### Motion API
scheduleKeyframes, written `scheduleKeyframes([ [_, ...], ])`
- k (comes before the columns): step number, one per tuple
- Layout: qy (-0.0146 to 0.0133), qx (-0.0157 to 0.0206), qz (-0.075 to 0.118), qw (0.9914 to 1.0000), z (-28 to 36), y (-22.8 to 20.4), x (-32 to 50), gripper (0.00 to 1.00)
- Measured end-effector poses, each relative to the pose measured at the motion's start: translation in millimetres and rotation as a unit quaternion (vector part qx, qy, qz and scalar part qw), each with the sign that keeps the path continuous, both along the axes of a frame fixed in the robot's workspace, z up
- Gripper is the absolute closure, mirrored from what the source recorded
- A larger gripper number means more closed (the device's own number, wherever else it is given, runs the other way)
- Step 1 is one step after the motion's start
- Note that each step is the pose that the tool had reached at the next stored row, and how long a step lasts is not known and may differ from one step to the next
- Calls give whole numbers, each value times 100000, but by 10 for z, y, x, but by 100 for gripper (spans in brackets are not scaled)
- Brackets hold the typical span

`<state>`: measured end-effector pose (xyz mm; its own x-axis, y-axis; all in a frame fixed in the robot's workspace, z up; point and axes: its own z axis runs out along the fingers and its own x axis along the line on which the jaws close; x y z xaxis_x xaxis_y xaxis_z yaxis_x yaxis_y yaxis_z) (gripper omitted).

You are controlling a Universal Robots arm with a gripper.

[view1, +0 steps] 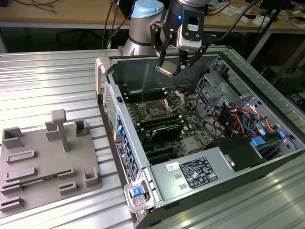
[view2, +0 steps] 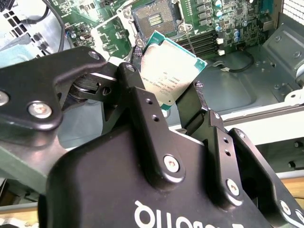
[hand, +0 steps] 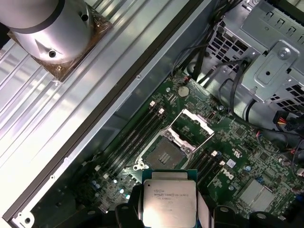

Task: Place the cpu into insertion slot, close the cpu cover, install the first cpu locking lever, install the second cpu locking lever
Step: 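Place the cpu into insertion slot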

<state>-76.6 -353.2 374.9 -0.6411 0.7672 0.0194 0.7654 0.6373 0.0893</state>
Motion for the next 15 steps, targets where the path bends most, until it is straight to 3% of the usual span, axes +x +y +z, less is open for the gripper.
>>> scheduleKeyframes([
  [15,0,-2,-1351,99991,-1,0,-9,45],
])
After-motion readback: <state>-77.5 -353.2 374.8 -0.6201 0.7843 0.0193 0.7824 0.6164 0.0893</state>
